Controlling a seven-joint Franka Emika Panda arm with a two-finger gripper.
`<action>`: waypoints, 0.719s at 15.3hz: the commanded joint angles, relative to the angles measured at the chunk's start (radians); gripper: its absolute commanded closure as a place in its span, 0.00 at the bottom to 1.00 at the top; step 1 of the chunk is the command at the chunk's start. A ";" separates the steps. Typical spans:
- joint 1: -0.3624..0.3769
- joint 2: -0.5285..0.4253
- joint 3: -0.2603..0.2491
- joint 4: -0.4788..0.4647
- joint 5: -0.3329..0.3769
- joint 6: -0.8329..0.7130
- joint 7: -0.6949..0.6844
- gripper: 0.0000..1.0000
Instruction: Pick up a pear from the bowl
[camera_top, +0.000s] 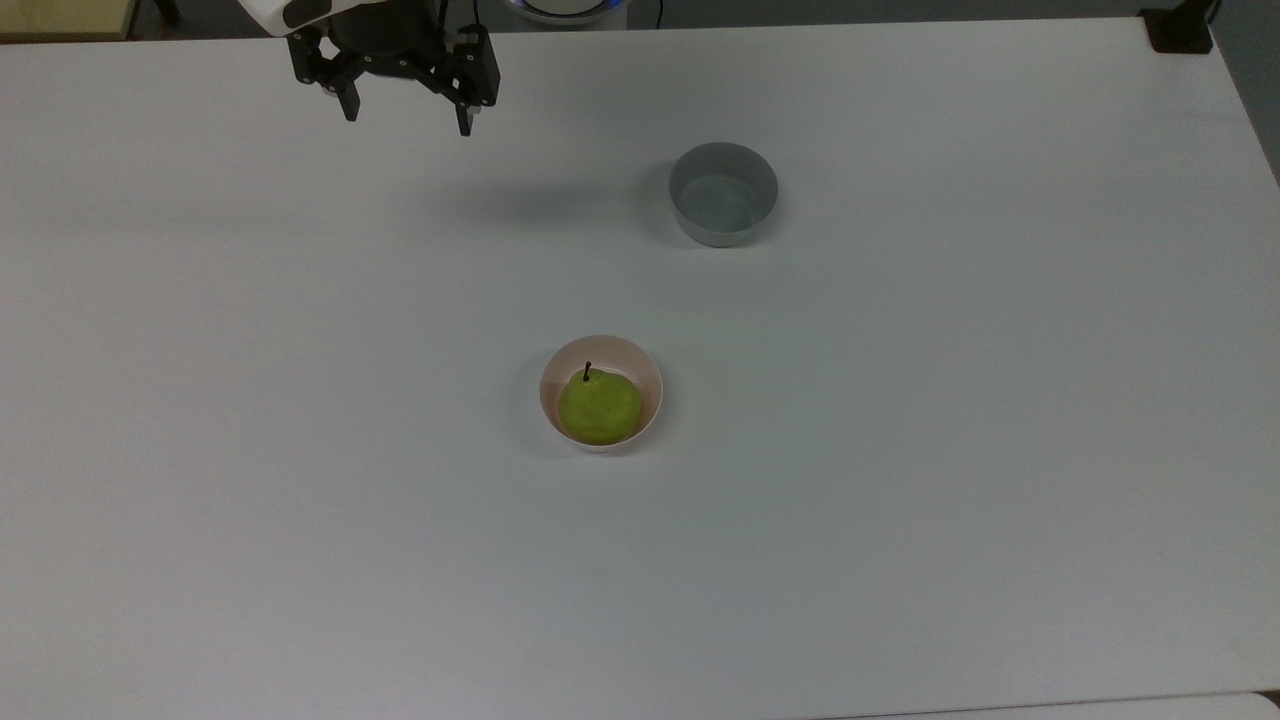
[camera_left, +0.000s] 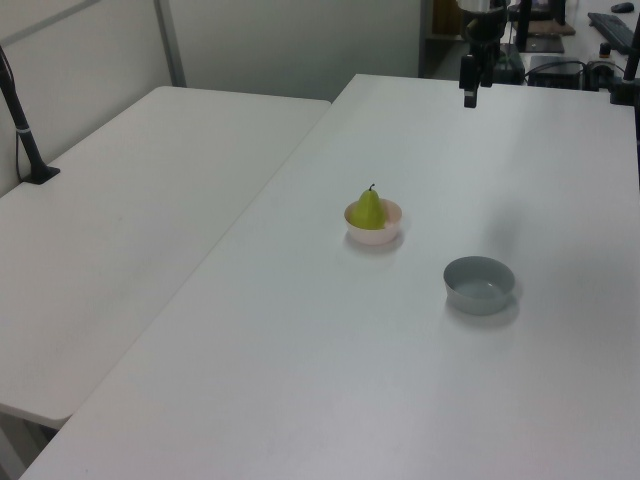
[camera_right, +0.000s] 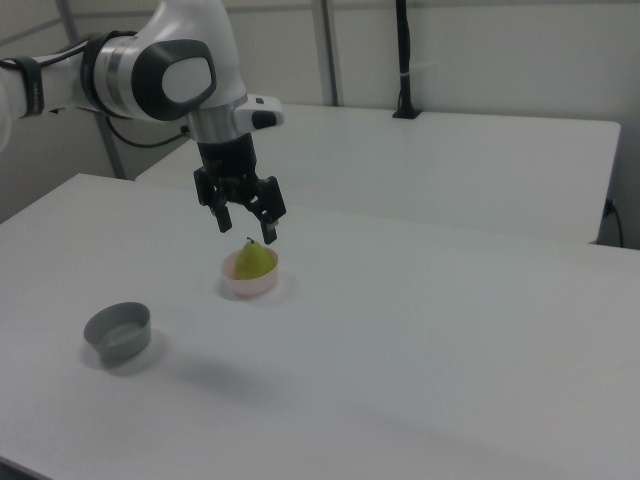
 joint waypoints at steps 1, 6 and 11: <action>0.002 -0.026 0.001 -0.019 -0.013 -0.035 -0.014 0.00; 0.004 -0.026 0.001 -0.019 -0.013 -0.033 -0.020 0.00; 0.005 -0.023 0.003 -0.019 -0.010 -0.032 -0.032 0.00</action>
